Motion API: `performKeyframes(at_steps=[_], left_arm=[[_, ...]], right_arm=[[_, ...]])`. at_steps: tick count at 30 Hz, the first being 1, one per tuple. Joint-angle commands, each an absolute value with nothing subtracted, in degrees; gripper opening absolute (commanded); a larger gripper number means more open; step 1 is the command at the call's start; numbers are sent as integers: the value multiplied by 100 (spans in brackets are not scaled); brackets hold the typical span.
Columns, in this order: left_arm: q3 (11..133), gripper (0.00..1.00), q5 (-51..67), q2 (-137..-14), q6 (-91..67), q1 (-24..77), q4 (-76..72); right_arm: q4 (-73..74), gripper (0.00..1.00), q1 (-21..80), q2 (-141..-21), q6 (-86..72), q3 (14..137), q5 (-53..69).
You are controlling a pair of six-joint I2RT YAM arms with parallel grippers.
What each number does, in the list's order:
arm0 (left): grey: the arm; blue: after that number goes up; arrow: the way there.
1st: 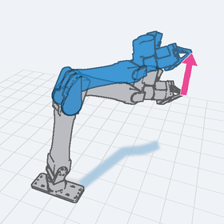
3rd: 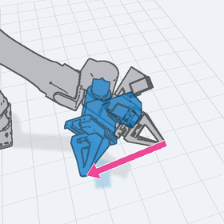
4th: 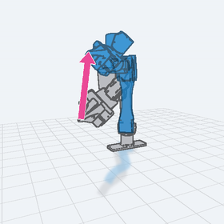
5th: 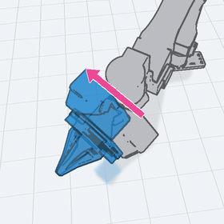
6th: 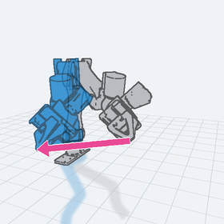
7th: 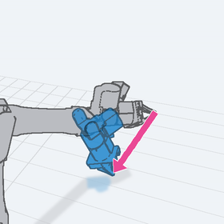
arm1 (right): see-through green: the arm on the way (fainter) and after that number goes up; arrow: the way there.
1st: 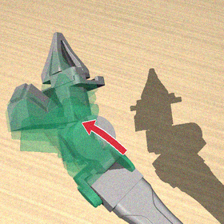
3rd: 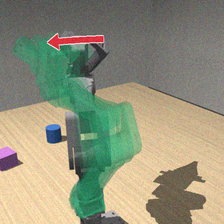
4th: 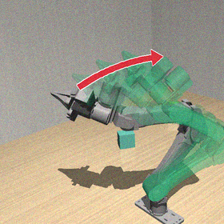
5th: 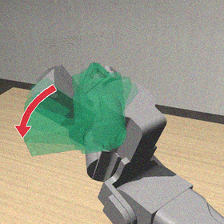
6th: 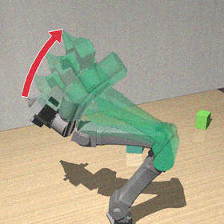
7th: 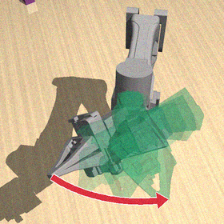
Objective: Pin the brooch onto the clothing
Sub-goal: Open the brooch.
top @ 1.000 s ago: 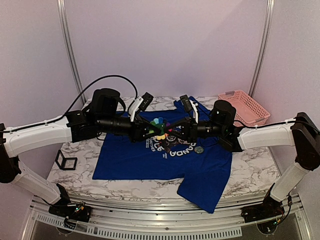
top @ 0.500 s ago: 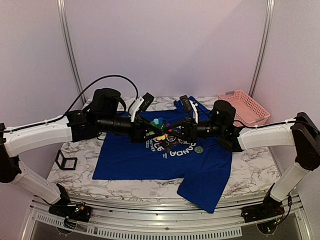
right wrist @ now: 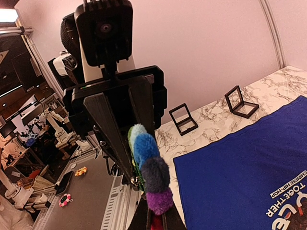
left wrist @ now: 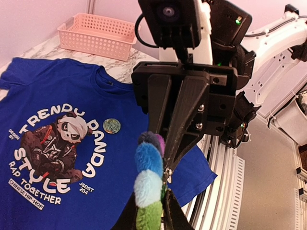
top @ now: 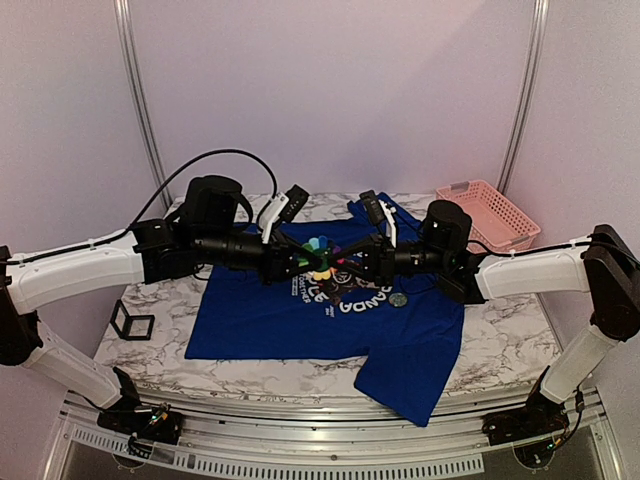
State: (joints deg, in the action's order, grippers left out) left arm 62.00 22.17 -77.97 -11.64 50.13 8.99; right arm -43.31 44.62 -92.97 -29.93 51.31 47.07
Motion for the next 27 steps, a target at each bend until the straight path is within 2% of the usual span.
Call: performKeyframes(at_steps=[1,8,11,16,20,24,27], left_arm=[[6284,1,2263,-7840,-1060,5106,871],[6284,0,2198,-7798,-1247,5060,779],[6274,5,2079,-7749,-1217,5024,812],[6310,7,1764,-7718,-1068,5002,1010],[6312,10,1828,-7700,-1117,4980,979],[6291,19,2028,-7673,-1213,4936,917],[6280,19,2048,-7653,-1236,4916,903]], right_arm=[[-4279,0,4507,-9192,-3103,5150,4763],[-4295,0,4505,-9185,-3094,5097,4804],[-4336,0,4505,-9161,-3118,5025,4778],[-4334,0,4506,-9125,-3131,4960,4751],[-4272,0,4504,-9122,-3105,4953,4737],[-4274,0,4507,-9107,-3110,4931,4724],[-4263,0,4502,-9097,-3096,4931,4720]])
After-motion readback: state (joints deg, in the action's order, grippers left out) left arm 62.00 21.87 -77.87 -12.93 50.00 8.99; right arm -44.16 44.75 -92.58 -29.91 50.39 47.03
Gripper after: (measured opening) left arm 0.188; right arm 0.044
